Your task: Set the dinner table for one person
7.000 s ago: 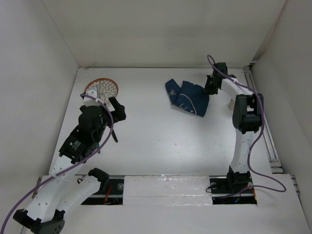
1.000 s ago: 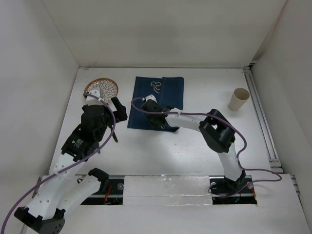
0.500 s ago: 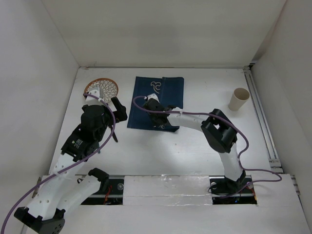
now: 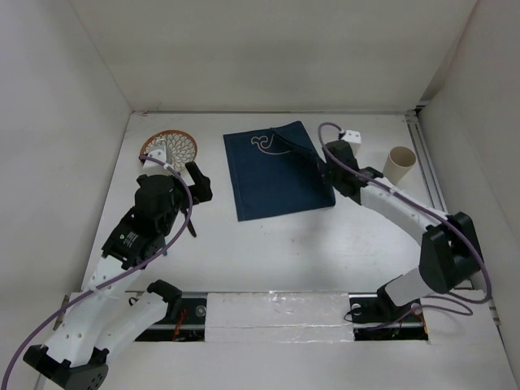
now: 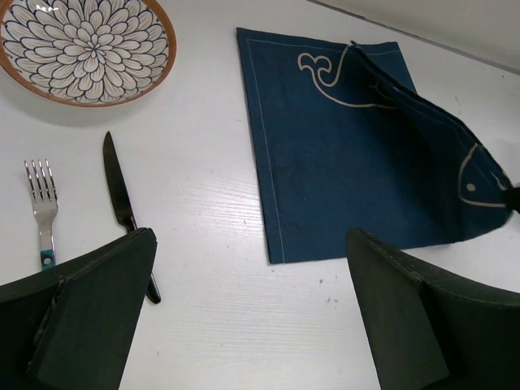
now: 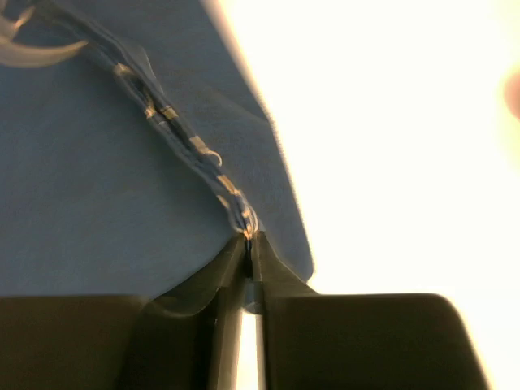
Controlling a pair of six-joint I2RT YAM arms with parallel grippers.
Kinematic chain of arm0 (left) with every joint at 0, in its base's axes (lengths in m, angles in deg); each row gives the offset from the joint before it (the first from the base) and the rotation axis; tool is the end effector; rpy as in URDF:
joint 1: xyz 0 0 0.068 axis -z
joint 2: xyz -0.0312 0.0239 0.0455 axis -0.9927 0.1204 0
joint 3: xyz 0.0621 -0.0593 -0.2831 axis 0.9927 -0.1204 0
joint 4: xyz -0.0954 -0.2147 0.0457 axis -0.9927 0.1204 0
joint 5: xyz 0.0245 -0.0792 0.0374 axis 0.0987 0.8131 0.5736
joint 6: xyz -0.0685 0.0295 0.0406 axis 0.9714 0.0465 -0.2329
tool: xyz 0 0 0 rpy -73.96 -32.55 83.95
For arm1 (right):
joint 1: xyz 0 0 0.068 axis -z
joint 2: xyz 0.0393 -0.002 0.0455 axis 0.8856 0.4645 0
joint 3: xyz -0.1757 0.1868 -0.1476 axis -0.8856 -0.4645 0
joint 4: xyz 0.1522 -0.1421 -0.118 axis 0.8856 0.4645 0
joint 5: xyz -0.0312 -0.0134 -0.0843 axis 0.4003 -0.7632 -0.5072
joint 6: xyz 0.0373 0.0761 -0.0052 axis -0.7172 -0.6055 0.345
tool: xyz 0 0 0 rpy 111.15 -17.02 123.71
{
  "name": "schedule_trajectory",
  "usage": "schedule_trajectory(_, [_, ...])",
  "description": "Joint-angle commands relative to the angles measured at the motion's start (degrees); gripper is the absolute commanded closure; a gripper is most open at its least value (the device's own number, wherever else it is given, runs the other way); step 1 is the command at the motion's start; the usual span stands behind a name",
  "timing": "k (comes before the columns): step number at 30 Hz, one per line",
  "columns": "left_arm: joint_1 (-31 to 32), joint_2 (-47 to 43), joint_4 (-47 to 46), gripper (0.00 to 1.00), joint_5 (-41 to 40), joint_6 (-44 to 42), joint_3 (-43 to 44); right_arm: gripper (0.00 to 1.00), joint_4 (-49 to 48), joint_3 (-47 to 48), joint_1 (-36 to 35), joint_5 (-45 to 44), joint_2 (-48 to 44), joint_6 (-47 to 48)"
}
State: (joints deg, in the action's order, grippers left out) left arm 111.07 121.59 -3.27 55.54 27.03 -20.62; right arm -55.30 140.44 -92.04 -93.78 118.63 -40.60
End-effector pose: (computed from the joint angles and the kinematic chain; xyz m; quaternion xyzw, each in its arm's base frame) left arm 0.1451 -0.0510 0.3722 -0.0722 0.7806 -0.1588 0.6002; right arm 0.3098 0.1373 0.2682 0.0652 0.8948 -0.0122 0.4416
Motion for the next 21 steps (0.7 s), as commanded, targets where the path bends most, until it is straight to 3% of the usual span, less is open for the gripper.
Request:
schedule_trajectory(1, [-0.13,-0.56,-2.01,0.00,0.44,-0.21,-0.06,0.74,0.49,-6.70,3.95,-3.21,-6.00,-8.01])
schedule_trajectory(5, [-0.13,-0.56,-2.01,0.00,0.44,-0.21,-0.06,0.61,-6.17,-16.29,9.05,-1.03,-17.87,-10.77])
schedule_trajectory(6, [-0.13,-0.04,-2.01,0.00,0.44,-0.21,-0.06,0.39,-7.76,-17.79,9.58,0.21,-20.16,-10.76])
schedule_trajectory(10, [-0.13,0.58,-2.01,0.00,-0.08,-0.21,0.46,0.37,-10.06,-17.72,10.20,0.74,-24.84,-6.73])
schedule_trajectory(14, [-0.13,1.99,0.09,0.00,2.45,4.78,2.31,0.32,-5.60,-9.21,10.73,5.83,-17.74,-0.05])
schedule_trajectory(15, [-0.13,2.60,0.10,0.00,7.08,7.15,2.31,0.32,-4.62,-6.06,10.73,6.80,-13.89,2.48])
schedule_trajectory(17, [-0.13,2.61,-5.75,0.00,15.34,10.93,-2.48,0.32,-4.09,-3.93,10.11,8.73,-10.61,4.00])
schedule_trajectory(19, [-0.13,4.61,-18.75,0.00,22.12,17.34,-7.33,0.32,-4.96,-2.60,9.41,9.88,-8.58,4.53])
schedule_trajectory(21, [-0.13,8.91,-29.11,0.00,22.15,20.26,-11.73,0.32,-7.94,-2.60,7.92,15.40,-7.96,6.11])
